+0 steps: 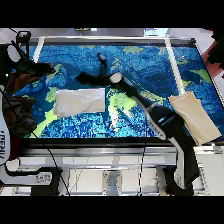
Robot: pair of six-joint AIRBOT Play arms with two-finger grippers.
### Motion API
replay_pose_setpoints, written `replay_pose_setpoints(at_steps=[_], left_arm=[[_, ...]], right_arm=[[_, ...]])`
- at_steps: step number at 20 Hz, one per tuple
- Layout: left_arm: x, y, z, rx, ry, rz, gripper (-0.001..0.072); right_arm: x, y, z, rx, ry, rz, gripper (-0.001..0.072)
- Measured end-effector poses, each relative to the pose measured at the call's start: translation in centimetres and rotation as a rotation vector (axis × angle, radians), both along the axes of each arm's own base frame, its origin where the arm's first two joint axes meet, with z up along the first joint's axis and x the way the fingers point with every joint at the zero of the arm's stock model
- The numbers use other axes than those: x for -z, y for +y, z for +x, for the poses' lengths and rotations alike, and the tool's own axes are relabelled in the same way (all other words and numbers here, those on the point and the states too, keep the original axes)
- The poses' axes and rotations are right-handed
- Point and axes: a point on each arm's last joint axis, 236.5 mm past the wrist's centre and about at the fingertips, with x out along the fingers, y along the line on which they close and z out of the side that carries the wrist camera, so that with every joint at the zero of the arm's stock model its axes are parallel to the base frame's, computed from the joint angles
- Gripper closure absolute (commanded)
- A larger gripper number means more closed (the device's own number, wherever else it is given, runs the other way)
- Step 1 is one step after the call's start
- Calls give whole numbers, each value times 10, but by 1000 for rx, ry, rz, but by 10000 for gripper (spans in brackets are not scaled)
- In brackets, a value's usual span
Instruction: Fold the shirts.
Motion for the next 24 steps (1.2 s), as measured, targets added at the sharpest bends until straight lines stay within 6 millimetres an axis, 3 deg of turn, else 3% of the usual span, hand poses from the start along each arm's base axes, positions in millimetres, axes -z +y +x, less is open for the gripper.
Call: replay_pose_setpoints(at_steps=[3,6,8,11,15,17,18,19,20,24], left_arm=[[-1,-3,4,6,-17,-13,693],[-2,-8,6,12,-28,-32,693],[-3,-9,7,13,-33,-38,693],[-3,-10,8,14,-39,-44,694],[-4,-11,8,15,-41,-45,694],[-4,-11,9,18,-41,-44,694],[-4,-11,9,19,-42,-44,694],[-4,-11,9,19,-42,-44,693],[-4,-11,9,21,-42,-42,693],[-4,-11,8,33,-40,-34,694]], right_arm=[[48,-76,0,-14,197,-142,96],[89,-113,-13,-22,344,-216,24],[106,-119,-23,-36,403,-239,24],[123,-110,-31,-45,443,-235,25],[127,-68,-43,-72,484,-117,41],[126,-47,-49,-83,491,-63,157],[127,-38,-52,-88,496,-41,277],[128,-31,-56,-96,499,-32,561],[127,-25,-60,-103,512,-11,677],[86,-16,-42,-104,479,157,681]])
